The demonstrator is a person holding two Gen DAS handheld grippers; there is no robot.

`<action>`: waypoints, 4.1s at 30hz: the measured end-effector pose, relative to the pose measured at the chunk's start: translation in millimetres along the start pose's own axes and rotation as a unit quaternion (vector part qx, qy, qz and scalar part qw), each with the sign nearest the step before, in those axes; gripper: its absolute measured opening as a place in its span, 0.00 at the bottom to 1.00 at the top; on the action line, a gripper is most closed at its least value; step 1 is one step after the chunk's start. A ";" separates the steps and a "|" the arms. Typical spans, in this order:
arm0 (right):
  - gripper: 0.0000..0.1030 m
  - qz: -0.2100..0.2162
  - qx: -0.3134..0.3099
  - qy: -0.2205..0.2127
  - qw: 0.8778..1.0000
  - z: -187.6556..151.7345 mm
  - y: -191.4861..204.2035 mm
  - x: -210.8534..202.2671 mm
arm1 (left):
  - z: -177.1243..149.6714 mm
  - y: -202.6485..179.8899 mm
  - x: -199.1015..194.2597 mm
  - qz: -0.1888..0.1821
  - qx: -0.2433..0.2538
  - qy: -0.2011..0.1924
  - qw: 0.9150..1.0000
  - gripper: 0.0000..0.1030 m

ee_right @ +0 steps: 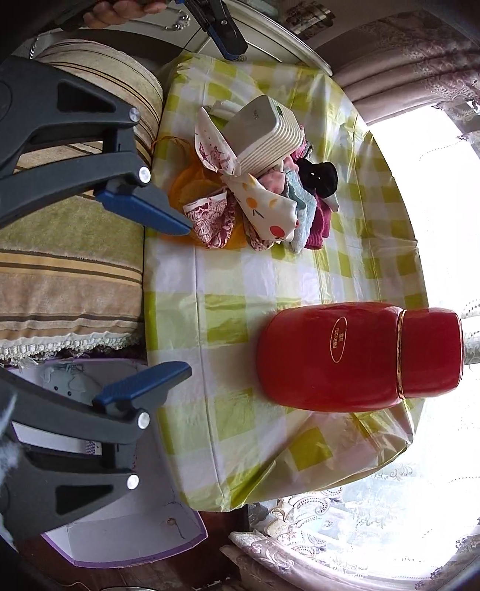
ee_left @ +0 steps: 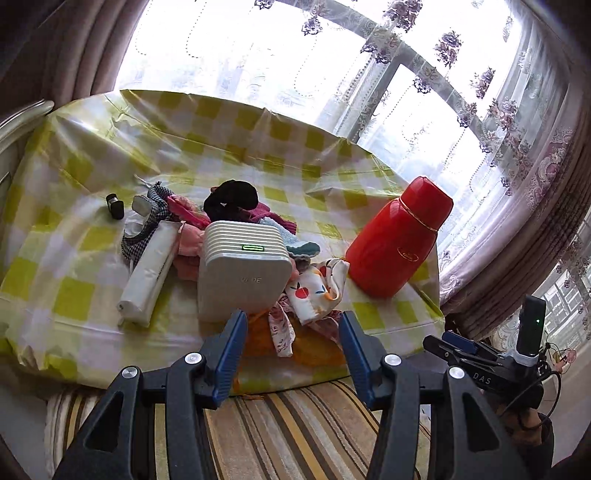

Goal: Organize soft objects
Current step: 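Move the left gripper to the black hair tie while the right gripper reaches the white dotted cloth, then close the left gripper on the black hair tie while the right gripper grasps the white dotted cloth, then carry the hair tie and dotted cloth into the white box and release both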

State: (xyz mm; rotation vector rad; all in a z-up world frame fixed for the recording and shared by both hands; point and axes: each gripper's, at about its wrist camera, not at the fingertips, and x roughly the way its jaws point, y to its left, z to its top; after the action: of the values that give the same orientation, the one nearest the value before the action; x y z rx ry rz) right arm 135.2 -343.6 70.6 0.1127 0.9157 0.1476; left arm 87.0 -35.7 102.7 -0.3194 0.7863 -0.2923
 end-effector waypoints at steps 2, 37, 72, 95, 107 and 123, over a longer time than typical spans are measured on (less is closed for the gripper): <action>0.73 0.019 -0.007 0.004 1.000 5.1 11.8 7.3 | 1.0 16.5 0.2 0.010 -0.016 -0.001 1.000 0.51; 0.75 0.104 0.082 0.087 0.987 59.0 56.9 130.7 | 141.7 248.1 149.1 0.155 -0.186 0.034 0.970 0.51; 0.17 0.094 0.026 0.009 0.995 63.2 50.9 71.4 | 120.7 190.9 78.1 0.173 -0.114 -0.020 0.978 0.20; 0.17 0.007 0.054 -0.040 0.998 20.2 -34.9 -19.9 | 42.9 -18.5 23.6 0.019 0.039 -0.015 0.999 0.20; 0.17 -0.094 0.079 -0.044 0.991 -8.2 -100.4 -54.2 | -9.4 -130.4 70.2 -0.088 0.109 0.069 0.988 0.20; 0.35 -0.171 0.110 -0.056 0.978 -23.7 -149.1 -79.9 | -37.3 -231.1 119.9 -0.180 0.160 0.141 0.960 0.23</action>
State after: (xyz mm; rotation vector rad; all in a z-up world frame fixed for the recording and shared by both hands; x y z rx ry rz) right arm 80.1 -503.5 94.9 0.1643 0.8242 -0.2784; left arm 108.6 -297.5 90.1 -0.1127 0.9428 -0.8120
